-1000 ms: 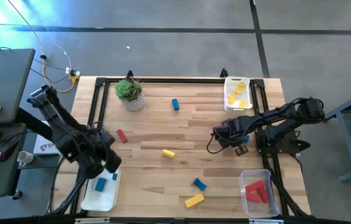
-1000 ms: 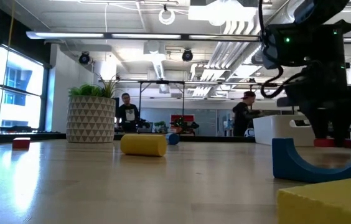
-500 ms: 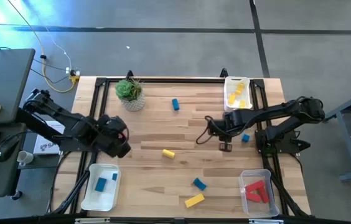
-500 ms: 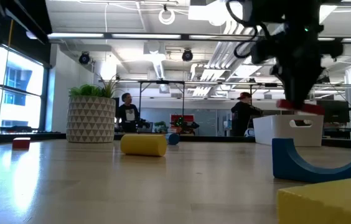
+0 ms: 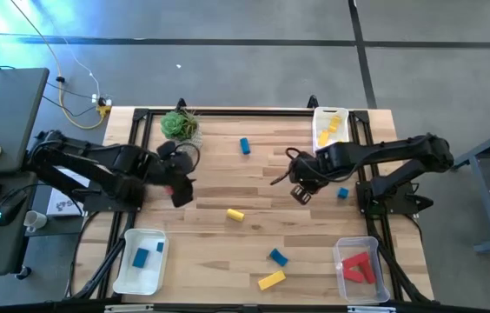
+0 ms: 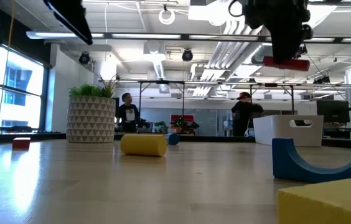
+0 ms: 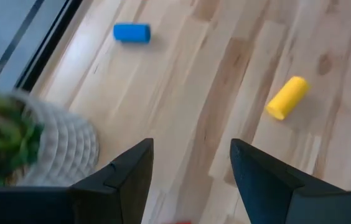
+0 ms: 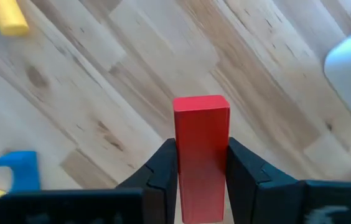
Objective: Sort & place blocks by color
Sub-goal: Put the red block into the transparent bin
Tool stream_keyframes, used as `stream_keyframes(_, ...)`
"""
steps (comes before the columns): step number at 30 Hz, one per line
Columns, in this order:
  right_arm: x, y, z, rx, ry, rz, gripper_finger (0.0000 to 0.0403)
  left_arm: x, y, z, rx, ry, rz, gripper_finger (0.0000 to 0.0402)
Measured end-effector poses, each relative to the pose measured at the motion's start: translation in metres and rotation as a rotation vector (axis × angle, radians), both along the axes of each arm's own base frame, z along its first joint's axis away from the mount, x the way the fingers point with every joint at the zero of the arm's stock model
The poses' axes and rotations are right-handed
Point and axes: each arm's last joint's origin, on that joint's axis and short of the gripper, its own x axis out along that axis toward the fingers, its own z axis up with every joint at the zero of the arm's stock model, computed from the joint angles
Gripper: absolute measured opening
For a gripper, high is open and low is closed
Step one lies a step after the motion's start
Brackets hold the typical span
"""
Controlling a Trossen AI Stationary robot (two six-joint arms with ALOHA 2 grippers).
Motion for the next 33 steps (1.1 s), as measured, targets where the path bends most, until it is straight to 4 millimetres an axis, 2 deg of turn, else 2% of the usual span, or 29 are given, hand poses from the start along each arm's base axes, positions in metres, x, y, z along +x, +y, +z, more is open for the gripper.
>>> stream_keyframes(5, -0.002, 0.017, 0.012, 0.03, -0.038, -0.138, 0.0076, 0.01, 0.011, 0.005, -0.017, -0.043, -0.149, 0.02)
stream_keyframes(11, -0.008, 0.044, 0.013, 0.082, -0.062, -0.275, 0.0076, 0.02, 0.021, 0.009, -0.004, -0.103, -0.299, 0.02)
stream_keyframes(15, -0.014, 0.064, 0.013, 0.115, -0.072, -0.35, 0.0076, 0.027, 0.027, 0.006, 0.019, -0.078, -0.372, 0.02)
stream_keyframes(26, -0.042, 0.117, 0.013, 0.193, -0.071, -0.533, 0.0076, 0.062, 0.034, -0.031, 0.05, 0.093, -0.507, 0.02)
stream_keyframes(33, -0.065, 0.152, 0.008, 0.238, -0.007, -0.581, 0.0076, 0.085, 0.033, -0.048, 0.018, 0.074, -0.589, 0.02)
